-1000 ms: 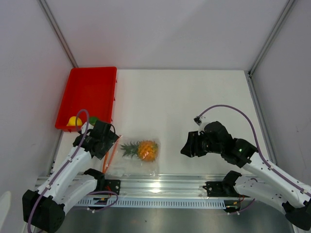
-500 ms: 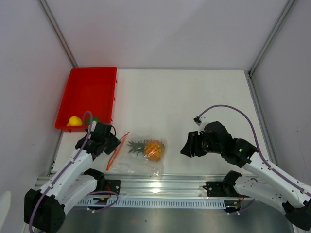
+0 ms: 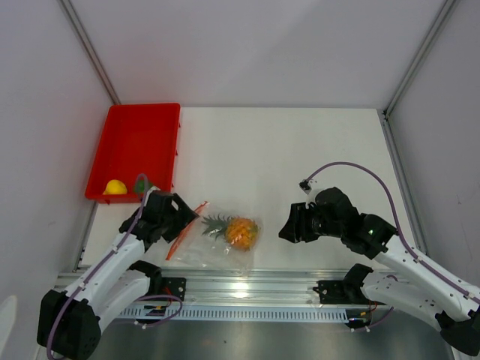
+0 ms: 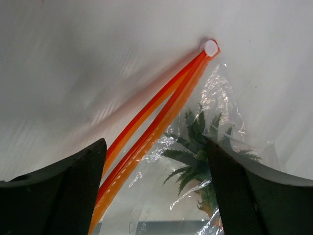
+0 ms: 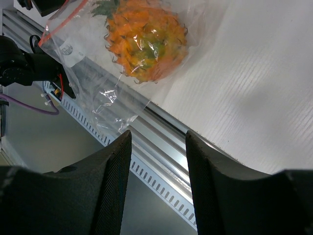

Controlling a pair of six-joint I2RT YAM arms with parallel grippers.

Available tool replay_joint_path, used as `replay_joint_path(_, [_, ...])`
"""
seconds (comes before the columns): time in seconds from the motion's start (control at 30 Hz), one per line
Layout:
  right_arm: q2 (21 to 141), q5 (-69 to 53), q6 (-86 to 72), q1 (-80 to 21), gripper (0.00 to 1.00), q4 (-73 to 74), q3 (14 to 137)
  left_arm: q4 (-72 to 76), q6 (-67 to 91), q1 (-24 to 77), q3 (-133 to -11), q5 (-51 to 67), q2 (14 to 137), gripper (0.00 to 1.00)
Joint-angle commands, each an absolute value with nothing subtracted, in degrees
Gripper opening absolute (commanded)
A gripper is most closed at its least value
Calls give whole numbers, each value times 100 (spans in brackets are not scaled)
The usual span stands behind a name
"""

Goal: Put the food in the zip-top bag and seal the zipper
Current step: Pick up the zipper food storage bag at the center of the board.

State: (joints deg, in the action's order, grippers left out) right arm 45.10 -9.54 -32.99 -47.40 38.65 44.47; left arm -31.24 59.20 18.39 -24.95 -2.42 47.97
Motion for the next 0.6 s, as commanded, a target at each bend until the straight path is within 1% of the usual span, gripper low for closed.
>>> replay_joint_path(0.0, [4500, -967, -3331, -4720, 50, 3674, 4456, -2839, 5670, 1793, -2487, -176, 4588, 87])
replay_joint_path(0.13, [4526, -976, -3349, -4720, 50, 3683, 4456, -2752, 5686, 1784, -2400, -115, 4412, 89])
replay_joint_path(0.23, [4509, -967, -3357, -4720, 50, 3683, 4447, -2374, 5678, 1767, -2216, 254, 4307, 88])
replay_joint_path(0.27, [4509, -967, -3349, -4720, 50, 3683, 4447, -2251, 5678, 1775, -2171, 368, 4263, 84])
replay_joint_path(0.37, [4509, -967, -3331, -4720, 50, 3700, 4465, -1768, 5722, 1767, -1978, 711, 4184, 78])
replay_joint_path(0.47, [4517, -949, -3331, -4728, 50, 3718, 4465, -1529, 5757, 1767, -1890, 809, 4131, 69])
replay_joint_path(0.5, [4518, -949, -3322, -4720, 50, 3718, 4465, -1512, 5757, 1775, -1872, 809, 4079, 63])
replay_joint_path(0.57, [4518, -958, -3322, -4720, 50, 3726, 4465, -1459, 5748, 1758, -1872, 800, 4008, 54])
